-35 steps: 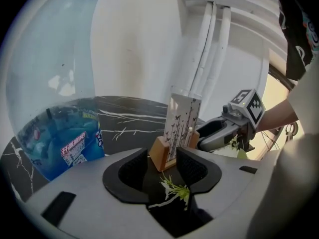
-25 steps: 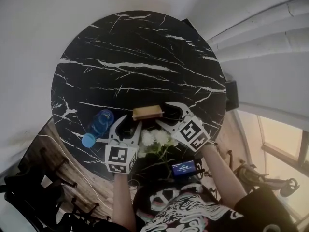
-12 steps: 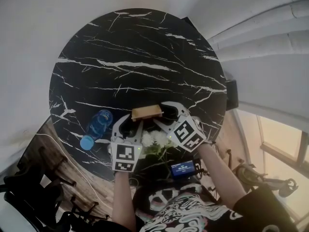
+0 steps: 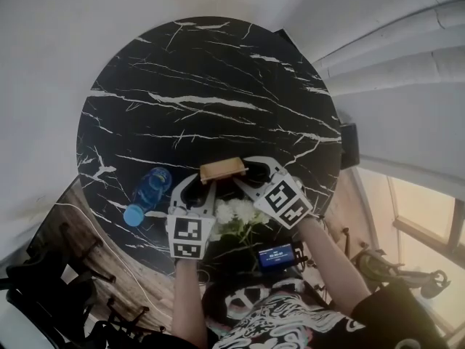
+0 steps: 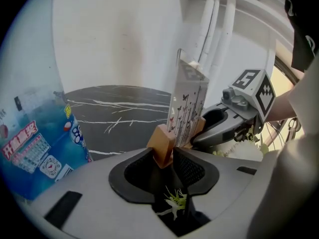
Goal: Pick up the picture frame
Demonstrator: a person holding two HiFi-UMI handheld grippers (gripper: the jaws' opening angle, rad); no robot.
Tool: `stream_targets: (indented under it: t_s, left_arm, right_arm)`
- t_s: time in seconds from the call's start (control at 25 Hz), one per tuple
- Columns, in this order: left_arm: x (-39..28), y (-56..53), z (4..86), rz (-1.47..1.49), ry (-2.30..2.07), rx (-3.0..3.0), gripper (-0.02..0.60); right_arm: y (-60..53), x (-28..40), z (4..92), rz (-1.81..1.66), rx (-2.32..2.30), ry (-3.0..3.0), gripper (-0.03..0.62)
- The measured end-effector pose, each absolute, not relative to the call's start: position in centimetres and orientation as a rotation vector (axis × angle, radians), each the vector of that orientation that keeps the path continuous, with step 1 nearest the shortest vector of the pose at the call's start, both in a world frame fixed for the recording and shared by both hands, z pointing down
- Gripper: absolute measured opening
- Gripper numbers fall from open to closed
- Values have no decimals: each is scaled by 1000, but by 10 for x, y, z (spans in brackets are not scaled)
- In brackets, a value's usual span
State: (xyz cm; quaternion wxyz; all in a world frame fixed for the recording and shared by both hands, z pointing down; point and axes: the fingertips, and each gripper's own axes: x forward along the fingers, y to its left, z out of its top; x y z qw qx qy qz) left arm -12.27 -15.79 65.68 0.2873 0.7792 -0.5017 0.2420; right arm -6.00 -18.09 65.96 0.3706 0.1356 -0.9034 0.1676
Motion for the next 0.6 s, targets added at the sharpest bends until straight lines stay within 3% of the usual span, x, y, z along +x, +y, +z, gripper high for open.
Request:
stream_targets:
  t_s: [0.6]
  left_arm:
    - [-121, -159, 648, 608, -1326, 2044, 127]
  right_arm:
    - [-183, -55, 653, 536, 368, -2302, 146]
